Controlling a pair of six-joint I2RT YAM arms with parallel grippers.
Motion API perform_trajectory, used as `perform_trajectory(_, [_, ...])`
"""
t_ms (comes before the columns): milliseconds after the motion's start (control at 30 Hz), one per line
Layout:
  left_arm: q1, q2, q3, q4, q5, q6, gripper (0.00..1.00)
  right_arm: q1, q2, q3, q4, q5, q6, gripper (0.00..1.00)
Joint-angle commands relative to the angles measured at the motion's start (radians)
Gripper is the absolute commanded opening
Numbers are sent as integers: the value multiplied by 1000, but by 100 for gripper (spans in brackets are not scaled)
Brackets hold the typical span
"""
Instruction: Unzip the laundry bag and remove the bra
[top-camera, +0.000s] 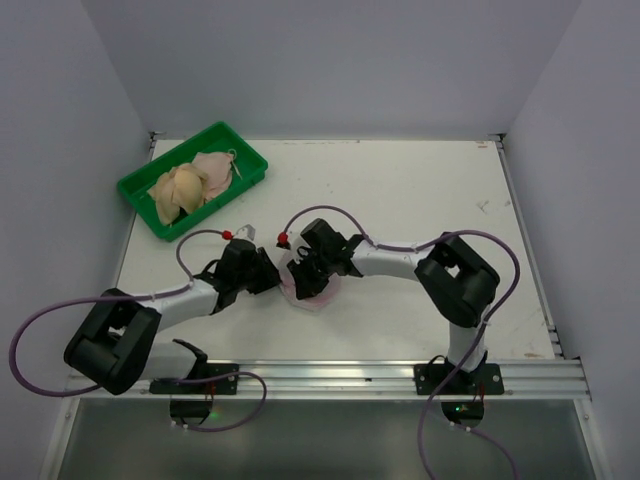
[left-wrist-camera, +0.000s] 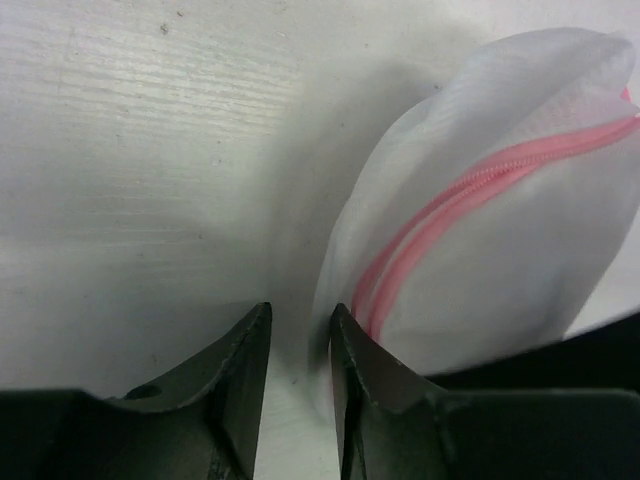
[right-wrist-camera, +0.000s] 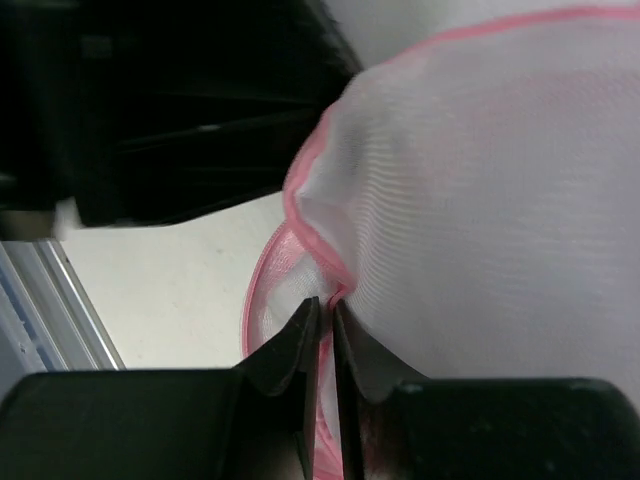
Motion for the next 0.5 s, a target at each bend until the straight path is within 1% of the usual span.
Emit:
perform_trajectory(0, [-5, -35, -45, 31, 19, -16, 36, -44, 25, 35, -61, -31, 16, 15])
perform_trajectory(67, [-2, -48, -53, 16, 16, -17, 39, -53, 40, 55, -87, -40, 9, 15])
perform_trajectory(100, [4, -64, -60, 10, 13, -19, 45, -55, 56, 61, -93, -43, 6, 15])
perform_trajectory(167, [12, -84, -67, -15, 10, -19, 49, -56, 68, 73, -108, -50, 6, 16])
perform_trajectory(200, [24, -109, -67, -27, 7, -19, 53, -56, 74, 78, -112, -53, 6, 16])
perform_trajectory(233, [31, -124, -64, -44, 7, -16, 56, -58, 82, 84, -116, -54, 7, 17])
perform_trajectory(267, [37, -143, -59, -84, 5, -16, 58, -58, 83, 87, -124, -56, 7, 18])
perform_trajectory(300, [49, -185, -53, -105, -9, -11, 63, -59, 82, 88, -127, -56, 7, 20])
perform_trajectory(333, [54, -207, -35, -131, -21, -2, 66, -62, 70, 91, -132, -56, 7, 22])
perform_trajectory(367, [60, -233, -21, -212, -36, 3, 69, -63, 59, 88, -135, -51, 9, 23])
perform_trajectory(400, [75, -276, -4, -245, -59, 16, 76, -64, 47, 87, -136, -50, 10, 27])
perform_trajectory(467, [92, -311, 57, -346, -84, 32, 81, -64, -2, 93, -157, -50, 15, 33])
